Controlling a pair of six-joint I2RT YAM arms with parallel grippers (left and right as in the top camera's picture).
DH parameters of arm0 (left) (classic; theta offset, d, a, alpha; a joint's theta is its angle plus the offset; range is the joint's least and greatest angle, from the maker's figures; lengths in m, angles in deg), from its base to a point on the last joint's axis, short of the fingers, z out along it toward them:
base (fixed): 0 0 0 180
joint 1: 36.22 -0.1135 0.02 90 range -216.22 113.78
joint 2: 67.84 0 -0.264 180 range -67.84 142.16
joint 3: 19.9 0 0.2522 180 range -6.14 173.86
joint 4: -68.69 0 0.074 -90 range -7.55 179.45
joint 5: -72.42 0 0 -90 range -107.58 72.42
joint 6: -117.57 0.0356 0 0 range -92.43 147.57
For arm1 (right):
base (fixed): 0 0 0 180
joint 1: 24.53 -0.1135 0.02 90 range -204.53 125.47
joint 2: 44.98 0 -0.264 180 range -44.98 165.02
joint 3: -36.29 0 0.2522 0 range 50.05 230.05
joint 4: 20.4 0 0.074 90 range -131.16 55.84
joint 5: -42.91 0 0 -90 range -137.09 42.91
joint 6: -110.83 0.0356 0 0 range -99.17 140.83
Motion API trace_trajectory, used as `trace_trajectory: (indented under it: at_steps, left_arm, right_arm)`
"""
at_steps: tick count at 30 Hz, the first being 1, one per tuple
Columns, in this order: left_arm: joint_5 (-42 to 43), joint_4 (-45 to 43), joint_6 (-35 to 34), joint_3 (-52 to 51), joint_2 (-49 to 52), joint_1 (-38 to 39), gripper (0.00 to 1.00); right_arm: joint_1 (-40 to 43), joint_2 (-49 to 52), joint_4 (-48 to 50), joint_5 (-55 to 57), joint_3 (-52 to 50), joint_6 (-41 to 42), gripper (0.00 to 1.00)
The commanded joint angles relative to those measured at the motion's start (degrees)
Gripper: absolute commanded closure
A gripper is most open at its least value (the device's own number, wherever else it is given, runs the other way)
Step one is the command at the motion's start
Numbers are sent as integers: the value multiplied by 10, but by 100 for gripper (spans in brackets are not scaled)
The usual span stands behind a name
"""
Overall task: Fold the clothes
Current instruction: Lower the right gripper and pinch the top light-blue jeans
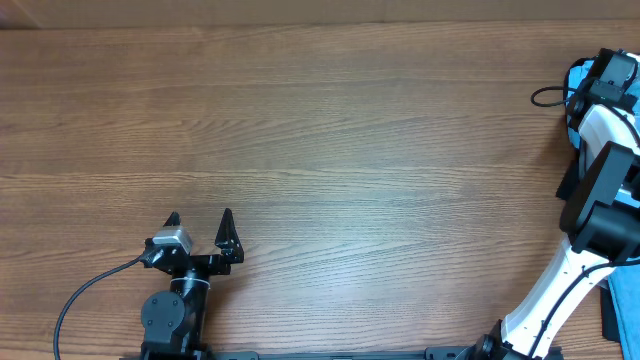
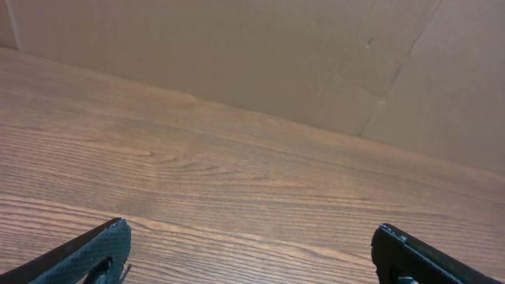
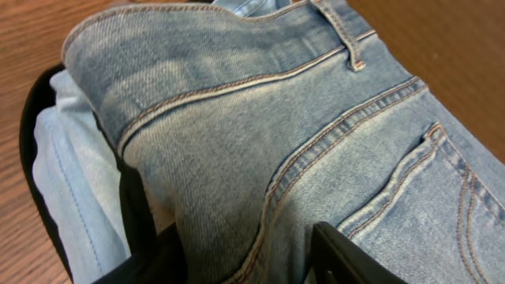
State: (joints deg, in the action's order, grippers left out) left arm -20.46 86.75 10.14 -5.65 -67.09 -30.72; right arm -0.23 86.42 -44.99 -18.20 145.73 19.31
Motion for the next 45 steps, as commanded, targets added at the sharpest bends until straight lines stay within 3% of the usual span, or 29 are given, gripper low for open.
trace_trajectory:
  at_steps: [1, 6, 38, 45]
  left_arm:
    - [-7, -2, 11, -2, -5, -3, 0]
    - [-7, -2, 11, -2, -5, -3, 0]
    - [-7, -2, 11, -2, -5, -3, 0]
    - [-7, -2, 11, -2, -5, -3, 0]
  right_arm:
    - [3, -33, -2, -9, 16, 13, 44]
    - [3, -35, -4, -25, 16, 38, 51]
    - [28, -40, -42, -119, 15, 45, 50]
    - [28, -40, -33, -119, 15, 46, 73]
